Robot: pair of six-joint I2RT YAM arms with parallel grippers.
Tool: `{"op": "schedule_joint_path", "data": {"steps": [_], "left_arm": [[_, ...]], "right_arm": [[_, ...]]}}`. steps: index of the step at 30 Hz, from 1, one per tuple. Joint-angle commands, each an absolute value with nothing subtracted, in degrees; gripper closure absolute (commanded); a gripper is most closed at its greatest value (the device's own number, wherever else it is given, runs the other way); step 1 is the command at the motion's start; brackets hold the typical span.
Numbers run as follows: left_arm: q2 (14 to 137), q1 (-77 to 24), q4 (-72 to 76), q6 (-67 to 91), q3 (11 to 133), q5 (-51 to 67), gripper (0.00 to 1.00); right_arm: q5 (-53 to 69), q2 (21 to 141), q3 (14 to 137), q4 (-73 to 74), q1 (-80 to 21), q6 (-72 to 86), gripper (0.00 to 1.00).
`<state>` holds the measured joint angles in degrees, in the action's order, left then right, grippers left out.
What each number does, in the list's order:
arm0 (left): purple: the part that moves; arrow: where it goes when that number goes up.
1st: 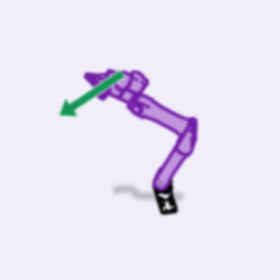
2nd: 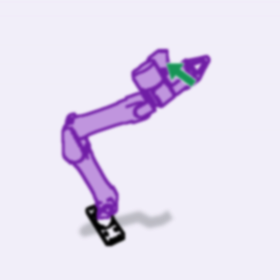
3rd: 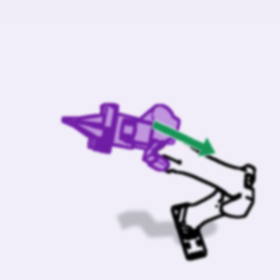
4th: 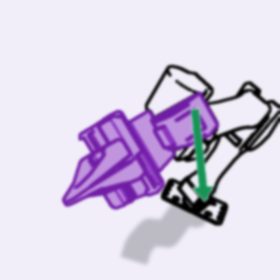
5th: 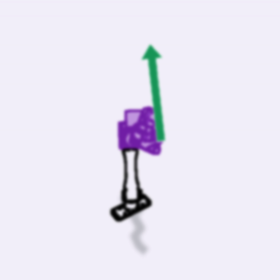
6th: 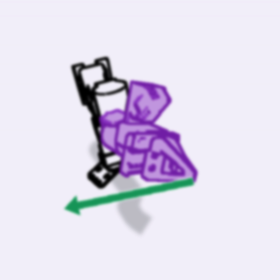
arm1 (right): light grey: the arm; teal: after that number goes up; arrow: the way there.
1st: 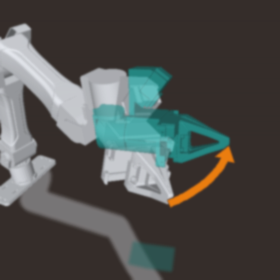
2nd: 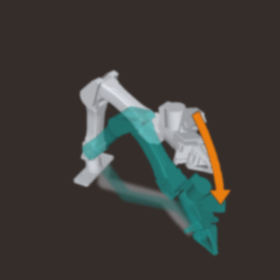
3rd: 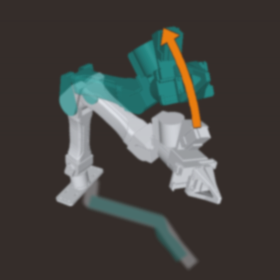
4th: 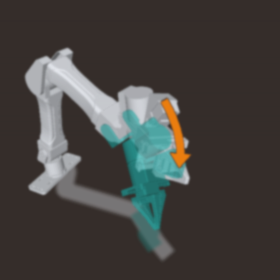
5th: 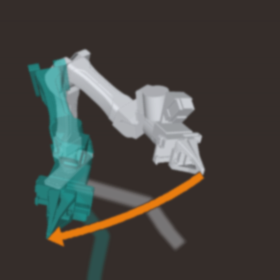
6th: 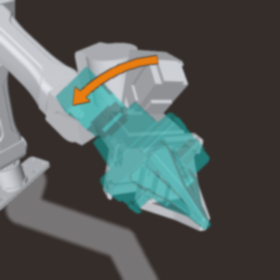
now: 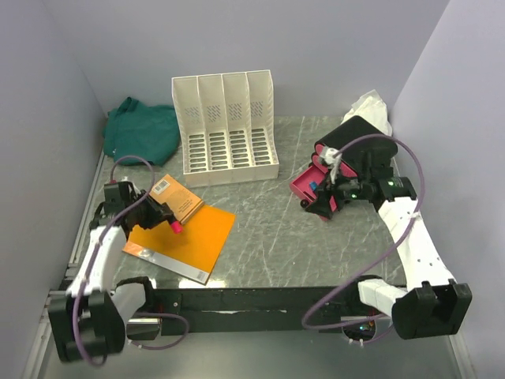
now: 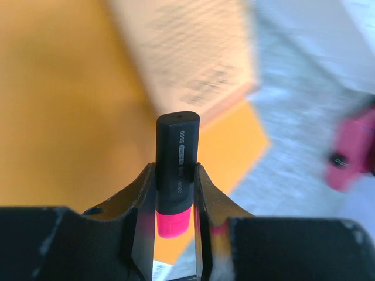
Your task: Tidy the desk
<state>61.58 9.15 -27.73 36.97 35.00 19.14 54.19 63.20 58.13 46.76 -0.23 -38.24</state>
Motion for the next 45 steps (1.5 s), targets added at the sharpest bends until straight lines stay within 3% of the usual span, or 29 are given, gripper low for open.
{"op": "schedule_joint_path", "data": {"steps": [1, 5, 9, 17, 22, 32, 35, 38, 42, 43, 44, 45], "left_arm": [[51.4, 6.9, -20.2, 45.9, 33.0, 29.5, 0.9], [46.8, 0.3, -10.9, 56.1, 32.0, 28.9, 0.91], [47.9, -13.1, -4.8, 63.1, 35.2, 22.2, 0.92], [55.6, -27.1, 6.4, 72.3, 40.5, 8.4, 0.93], [62.5, -35.7, 10.5, 75.4, 44.5, 0.5, 0.93], [73.9, -45.5, 16.0, 78.0, 50.9, -3.7, 0.93], [75.8, -46.8, 17.0, 78.5, 51.5, -3.8, 0.92], [76.5, -47.6, 18.1, 78.7, 51.3, -3.7, 0.9], [76.4, -48.2, 19.0, 78.3, 51.2, -3.3, 0.81], [76.4, -48.2, 19.3, 78.2, 51.2, -3.2, 0.78], [76.2, -48.3, 19.6, 78.1, 51.0, -3.1, 0.73], [76.1, -48.3, 20.0, 77.7, 50.9, -3.0, 0.62]], "right_arm": [[51.0, 64.8, 65.6, 53.7, -12.3, -37.0, 0.23], [49.8, 68.6, 69.6, 49.6, -21.7, -27.4, 0.22], [53.7, 75.4, 75.0, 45.5, -24.1, -18.4, 0.21], [54.7, 77.3, 74.8, 34.4, -27.2, -1.9, 0.13], [48.5, 76.1, 72.1, 28.6, -28.6, 5.5, 0.09], [33.9, 72.9, 65.5, 24.4, -28.4, 7.6, 0.09], [34.0, 71.8, 63.9, 23.4, -28.1, 8.4, 0.14], [35.3, 71.5, 63.2, 22.6, -27.2, 8.9, 0.29], [38.3, 71.6, 63.0, 22.5, -25.8, 9.6, 0.75], [38.8, 71.7, 62.8, 22.5, -25.8, 9.7, 0.81], [39.7, 71.9, 62.7, 22.6, -25.6, 9.6, 0.89], [40.3, 71.8, 62.5, 22.6, -25.1, 9.7, 0.96]]}}
